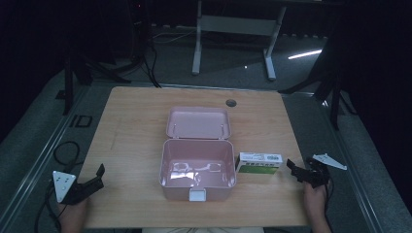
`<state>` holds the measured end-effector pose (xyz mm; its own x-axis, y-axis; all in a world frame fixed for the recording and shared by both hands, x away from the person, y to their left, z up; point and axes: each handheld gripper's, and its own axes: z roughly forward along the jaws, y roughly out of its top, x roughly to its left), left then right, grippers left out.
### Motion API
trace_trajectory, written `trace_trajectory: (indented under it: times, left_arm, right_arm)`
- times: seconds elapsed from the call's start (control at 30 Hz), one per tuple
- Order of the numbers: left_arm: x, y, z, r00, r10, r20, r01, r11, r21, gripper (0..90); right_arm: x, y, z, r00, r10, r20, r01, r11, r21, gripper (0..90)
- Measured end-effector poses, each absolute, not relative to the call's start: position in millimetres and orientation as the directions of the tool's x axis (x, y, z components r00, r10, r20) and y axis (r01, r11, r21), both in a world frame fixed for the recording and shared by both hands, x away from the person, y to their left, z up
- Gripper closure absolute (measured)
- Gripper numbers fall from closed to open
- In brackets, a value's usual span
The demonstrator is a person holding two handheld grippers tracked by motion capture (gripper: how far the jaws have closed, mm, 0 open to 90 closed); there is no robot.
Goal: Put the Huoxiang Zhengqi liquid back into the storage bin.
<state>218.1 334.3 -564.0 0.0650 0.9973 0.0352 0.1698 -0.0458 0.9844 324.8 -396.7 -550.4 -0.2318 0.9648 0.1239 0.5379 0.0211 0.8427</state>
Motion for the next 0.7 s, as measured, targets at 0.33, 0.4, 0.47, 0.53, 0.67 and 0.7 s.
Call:
trace_trajectory:
  times: [0.33,0.4,0.47,0.53,0.67,0.7]
  left_arm:
    - [218.1,335.8,-564.0,0.082,0.996,0.023,0.17,-0.037,0.985,3.7]
    - [217.9,336.1,-564.1,0.09,0.996,0.017,0.165,-0.031,0.986,3.7]
    - [217.5,336.8,-564.2,0.089,0.996,0.011,0.162,-0.025,0.986,3.7]
    - [217.2,336.9,-564.3,0.087,0.996,0.008,0.16,-0.022,0.987,3.7]
    - [216.9,336.9,-564.3,0.084,0.996,0.008,0.159,-0.021,0.987,3.7]
    - [216.9,336.9,-564.4,0.087,0.996,0.004,0.159,-0.018,0.987,3.7]
  right_arm:
    - [325.9,-394.2,-550.6,-0.277,0.954,0.112,0.543,0.059,0.837,10.7]
    - [326.2,-393.6,-550.5,-0.285,0.953,0.104,0.547,0.072,0.834,10.7]
    - [327.7,-393.5,-549.6,-0.331,0.939,0.093,0.558,0.115,0.822,10.7]
    - [328.8,-393.8,-549.3,-0.364,0.927,0.088,0.574,0.148,0.806,10.7]
    - [330.5,-394.6,-548.5,-0.421,0.902,0.095,0.598,0.197,0.777,10.7]
    - [330.4,-394.0,-547.2,-0.447,0.89,0.09,0.601,0.224,0.767,10.7]
